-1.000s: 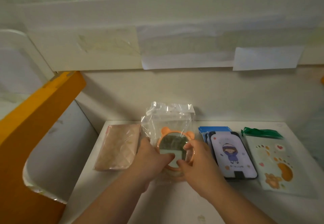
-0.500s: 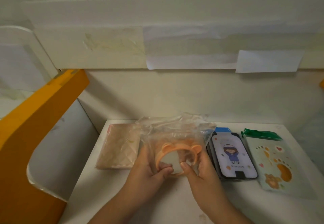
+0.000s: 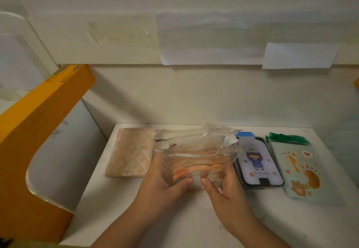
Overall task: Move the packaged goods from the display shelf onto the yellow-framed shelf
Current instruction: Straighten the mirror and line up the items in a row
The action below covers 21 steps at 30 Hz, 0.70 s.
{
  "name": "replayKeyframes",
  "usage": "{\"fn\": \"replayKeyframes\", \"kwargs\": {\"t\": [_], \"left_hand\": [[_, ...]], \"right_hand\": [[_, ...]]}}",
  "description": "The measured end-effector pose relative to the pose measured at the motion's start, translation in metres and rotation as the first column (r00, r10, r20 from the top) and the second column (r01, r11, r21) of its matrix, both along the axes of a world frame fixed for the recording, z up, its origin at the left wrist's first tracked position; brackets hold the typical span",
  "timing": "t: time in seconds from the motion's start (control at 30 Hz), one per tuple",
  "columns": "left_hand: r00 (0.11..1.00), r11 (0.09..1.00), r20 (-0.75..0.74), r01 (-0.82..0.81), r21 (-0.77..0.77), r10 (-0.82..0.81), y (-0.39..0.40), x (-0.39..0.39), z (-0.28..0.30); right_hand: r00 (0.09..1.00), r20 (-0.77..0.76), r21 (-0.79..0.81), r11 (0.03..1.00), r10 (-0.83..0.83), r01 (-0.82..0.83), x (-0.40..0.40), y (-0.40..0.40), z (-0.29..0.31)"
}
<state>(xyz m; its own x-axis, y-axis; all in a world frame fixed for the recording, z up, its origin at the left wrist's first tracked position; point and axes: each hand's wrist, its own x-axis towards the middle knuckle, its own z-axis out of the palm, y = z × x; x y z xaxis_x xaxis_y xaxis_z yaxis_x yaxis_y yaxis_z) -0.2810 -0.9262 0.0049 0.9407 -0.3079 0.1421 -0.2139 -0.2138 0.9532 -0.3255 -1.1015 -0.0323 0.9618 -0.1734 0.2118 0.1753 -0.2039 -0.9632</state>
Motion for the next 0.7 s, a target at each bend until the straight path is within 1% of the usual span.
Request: {"fn": "replayKeyframes", "kwargs": {"t": [0.07, 0.1, 0.17, 0.23, 0.3, 0.37, 0.43, 0.47, 0.6, 0.7], "left_hand": [[0.996, 0.994, 0.058, 0.055, 0.099, -0.061, 0.001, 0.004, -0.004], [0.994, 0.989, 0.088, 0.058, 0.133, -0.07, 0.001, 0.005, -0.006], [0.99, 0.988, 0.125, 0.051, 0.148, -0.07, 0.001, 0.006, -0.008], [0.989, 0.985, 0.126, 0.062, 0.163, -0.083, 0.001, 0.006, -0.009], [0.984, 0.969, 0.096, 0.126, 0.212, -0.149, 0.001, 0.006, -0.011], [0.978, 0.937, 0.126, 0.118, 0.33, -0.168, 0.001, 0.006, -0.015], [0.963, 0.881, 0.19, 0.081, 0.465, -0.189, -0.001, 0.004, -0.016], [0.956, 0.865, 0.215, 0.069, 0.498, -0.201, -0.002, 0.003, -0.016], [0.949, 0.873, 0.257, 0.035, 0.487, -0.181, -0.006, 0.003, -0.015], [0.944, 0.851, 0.28, 0.0, 0.524, -0.172, -0.007, 0.002, -0.02]], "right_hand": [[1.0, -0.019, -0.015, 1.0, 0.0, 0.0, 0.0, 0.001, -0.001], [1.0, -0.019, -0.024, 1.0, -0.02, 0.019, 0.0, 0.002, -0.001], [0.998, 0.0, -0.04, 0.997, -0.068, 0.068, -0.001, 0.003, 0.0], [0.997, 0.0, -0.054, 0.995, -0.08, 0.08, -0.002, 0.005, 0.0], [0.997, 0.002, -0.093, 0.993, -0.079, 0.079, -0.004, 0.004, 0.0], [0.997, 0.0, -0.135, 0.987, -0.083, 0.082, -0.005, 0.004, -0.002], [0.996, -0.003, -0.184, 0.979, -0.09, 0.088, -0.005, 0.003, -0.003], [0.996, -0.005, -0.199, 0.976, -0.089, 0.086, -0.005, 0.002, -0.003], [0.993, -0.036, -0.217, 0.971, -0.109, 0.099, -0.005, 0.001, -0.005], [0.99, -0.063, -0.214, 0.97, -0.13, 0.113, -0.006, 0.004, -0.003]]}}
